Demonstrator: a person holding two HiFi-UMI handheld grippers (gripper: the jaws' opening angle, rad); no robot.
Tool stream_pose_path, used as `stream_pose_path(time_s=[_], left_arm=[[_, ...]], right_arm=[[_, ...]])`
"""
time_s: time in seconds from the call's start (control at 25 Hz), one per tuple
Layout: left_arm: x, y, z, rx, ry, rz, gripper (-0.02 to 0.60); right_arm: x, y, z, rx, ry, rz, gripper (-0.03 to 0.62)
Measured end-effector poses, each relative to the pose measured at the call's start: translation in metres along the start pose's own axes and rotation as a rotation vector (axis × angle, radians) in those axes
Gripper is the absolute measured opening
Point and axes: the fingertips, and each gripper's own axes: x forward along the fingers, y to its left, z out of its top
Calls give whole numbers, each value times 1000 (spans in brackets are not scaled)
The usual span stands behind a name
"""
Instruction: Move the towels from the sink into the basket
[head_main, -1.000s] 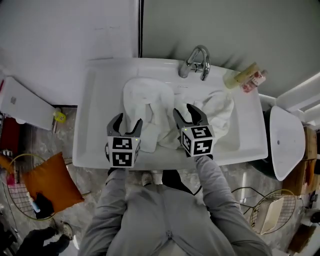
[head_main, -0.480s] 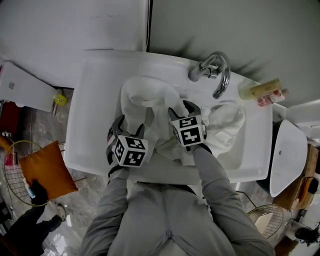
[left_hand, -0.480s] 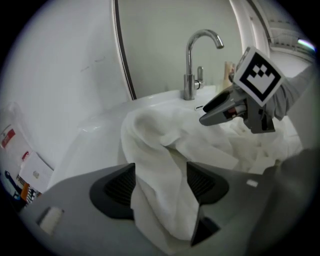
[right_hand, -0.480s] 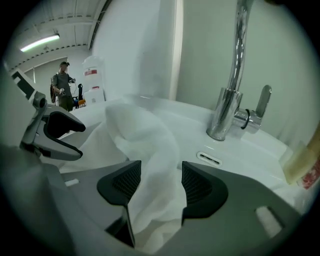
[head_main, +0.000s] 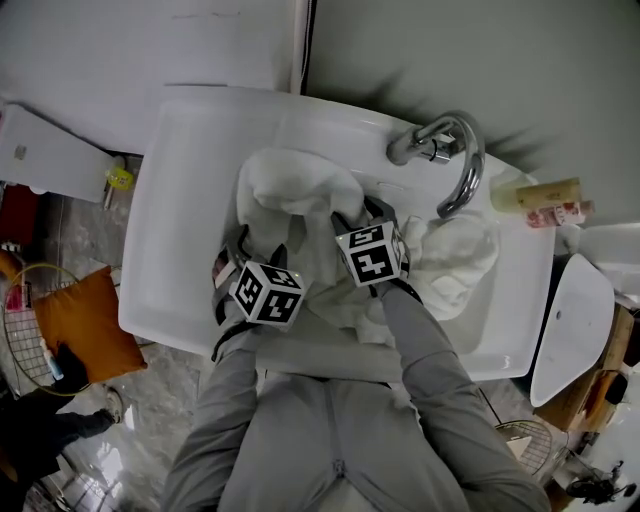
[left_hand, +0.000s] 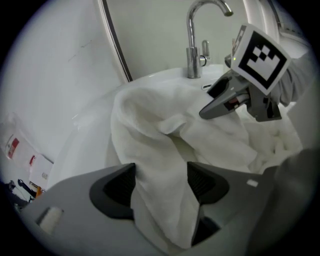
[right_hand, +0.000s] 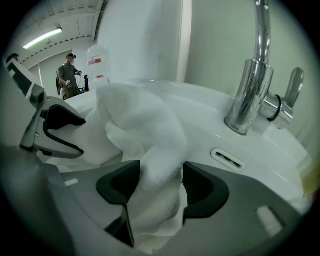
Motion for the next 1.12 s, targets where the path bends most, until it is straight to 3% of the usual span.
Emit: stream_pose_path(time_s=[0.4, 0.56, 0.68, 0.76, 0.92, 1.12], left_arm=[[33, -11, -3, 167, 84, 71, 351], [37, -7, -3, 208, 83, 125, 252], [37, -2, -1, 224, 75, 158, 176], [36, 0, 0, 236, 75, 170, 149], [34, 2, 2, 238, 62, 170, 110], [21, 9, 8, 179, 17, 161, 98]], right_arm=[[17, -1, -6, -77, 24, 3, 245], [19, -1, -5, -117, 21, -10, 216], [19, 1, -6, -143, 13, -18, 126], [18, 2, -6, -145, 10, -20, 99], [12, 3, -3, -139, -4, -22, 67], [-5, 4, 4, -114, -48, -19, 57]])
